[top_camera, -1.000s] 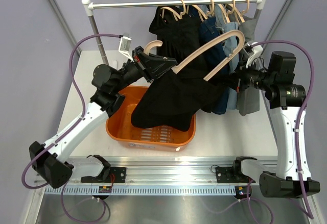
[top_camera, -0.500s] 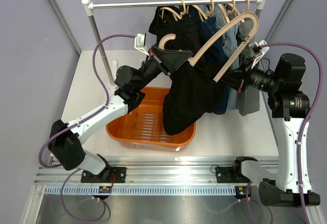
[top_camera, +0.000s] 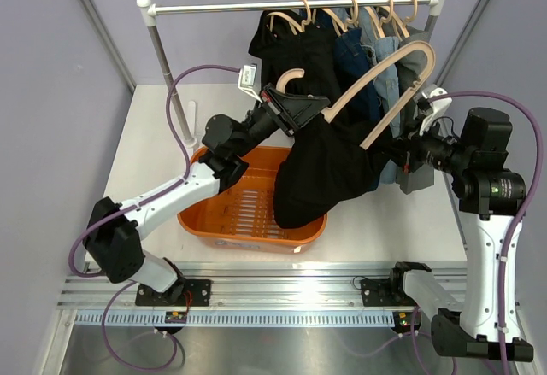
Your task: Remove the skirt from the hanger
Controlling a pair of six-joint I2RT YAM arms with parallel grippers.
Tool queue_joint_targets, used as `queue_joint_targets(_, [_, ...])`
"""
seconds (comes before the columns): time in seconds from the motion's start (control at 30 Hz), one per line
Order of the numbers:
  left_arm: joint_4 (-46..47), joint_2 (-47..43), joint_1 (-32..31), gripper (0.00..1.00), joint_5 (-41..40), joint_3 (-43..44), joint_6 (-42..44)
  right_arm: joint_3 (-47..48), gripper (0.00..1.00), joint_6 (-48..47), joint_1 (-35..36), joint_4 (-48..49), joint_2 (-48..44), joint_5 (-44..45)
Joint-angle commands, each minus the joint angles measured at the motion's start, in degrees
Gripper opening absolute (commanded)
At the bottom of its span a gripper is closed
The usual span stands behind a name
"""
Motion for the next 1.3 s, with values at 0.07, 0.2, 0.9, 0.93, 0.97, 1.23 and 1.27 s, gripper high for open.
queue_joint_targets(0.07, [-0.1,1.0,-1.2,0.00,-0.6,0.3,2.7,0.7,0.10,-6.9,-0.4,-7.3,-0.6,7.4])
queue_joint_targets(0.2, [-3.5,1.0,-1.7,0.00,-1.1,-0.4,4.5,2.8,0.28,-13.6,-0.4,-16.3,-0.6,8.7])
queue_joint_targets(0.9, [-21.3,0.1,-2.5,0.00,5.8,3.4,16.2,25.1,0.83,-46.0,-0.3,-40.6,5.6,-4.5])
queue_joint_targets(0.93, [-21.7,0.2,-2.7,0.00,7.0,3.6,16.4,26.3,0.83,-47.1,-0.2,-40.6,6.6,-4.5])
queue_joint_targets(0.97, [-21.8,0.3,-2.8,0.00,7.8,4.3,16.7,26.5,0.82,-49.4,-0.3,-40.2,7.6,-3.7])
queue_joint_targets(1.23, [-23.2,1.8,-4.2,0.00,13.5,10.9,15.7,23.0,0.83,-62.3,1.7,-32.7,12.9,1.2])
queue_joint_targets(1.27, [-23.1,2.0,-4.4,0.00,14.0,11.5,15.0,22.8,0.84,-63.2,2.2,-32.5,13.1,2.4])
